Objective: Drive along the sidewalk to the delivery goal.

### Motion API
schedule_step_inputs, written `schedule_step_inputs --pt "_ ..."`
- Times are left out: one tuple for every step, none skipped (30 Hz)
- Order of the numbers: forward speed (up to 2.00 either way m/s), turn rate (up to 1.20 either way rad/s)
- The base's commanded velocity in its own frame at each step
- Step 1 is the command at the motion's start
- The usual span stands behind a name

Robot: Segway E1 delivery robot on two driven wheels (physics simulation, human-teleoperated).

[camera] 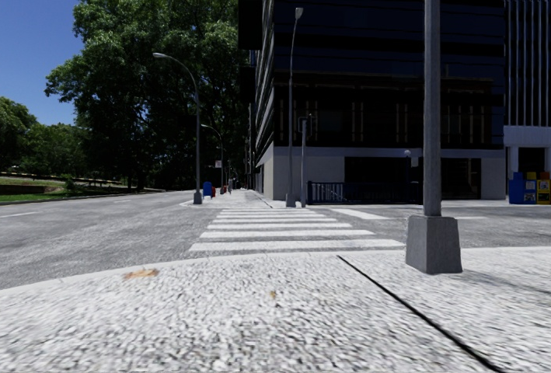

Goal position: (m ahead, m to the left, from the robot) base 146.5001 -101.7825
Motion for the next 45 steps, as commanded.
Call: schedule_step_inputs --pt "2.00 0.00" --pt "2.00 0.00" --pt "2.00 0.00" --pt "2.00 0.00" --pt "2.00 0.00" --pt "2.00 0.00" --pt "2.00 0.00" --pt "2.00 0.00" --pt "2.00 0.00" --pt "2.00 0.00" --pt "2.00 0.00" --pt "2.00 0.00" --pt "2.00 0.00" --pt "2.00 0.00" --pt "2.00 0.00" --pt "2.00 0.00" --pt "2.00 0.00" --pt "2.00 0.00" --pt "2.00 0.00" --pt "2.00 0.00" --pt "2.00 0.00" --pt "2.00 0.00" --pt "2.00 0.00" --pt "2.00 0.00" --pt "2.00 0.00" --pt "2.00 0.00" --pt "2.00 0.00" --pt "2.00 0.00" --pt "2.00 0.00" --pt "2.00 0.00" --pt "2.00 0.00" --pt "2.00 0.00" --pt "2.00 0.00" --pt "2.00 0.00" --pt "2.00 0.00" --pt "2.00 0.00" --pt "2.00 0.00" --pt "2.00 0.00" --pt "2.00 0.00" --pt "2.00 0.00" --pt "2.00 0.00" --pt "2.00 0.00" --pt "2.00 0.00" --pt "2.00 0.00" --pt "2.00 0.00"
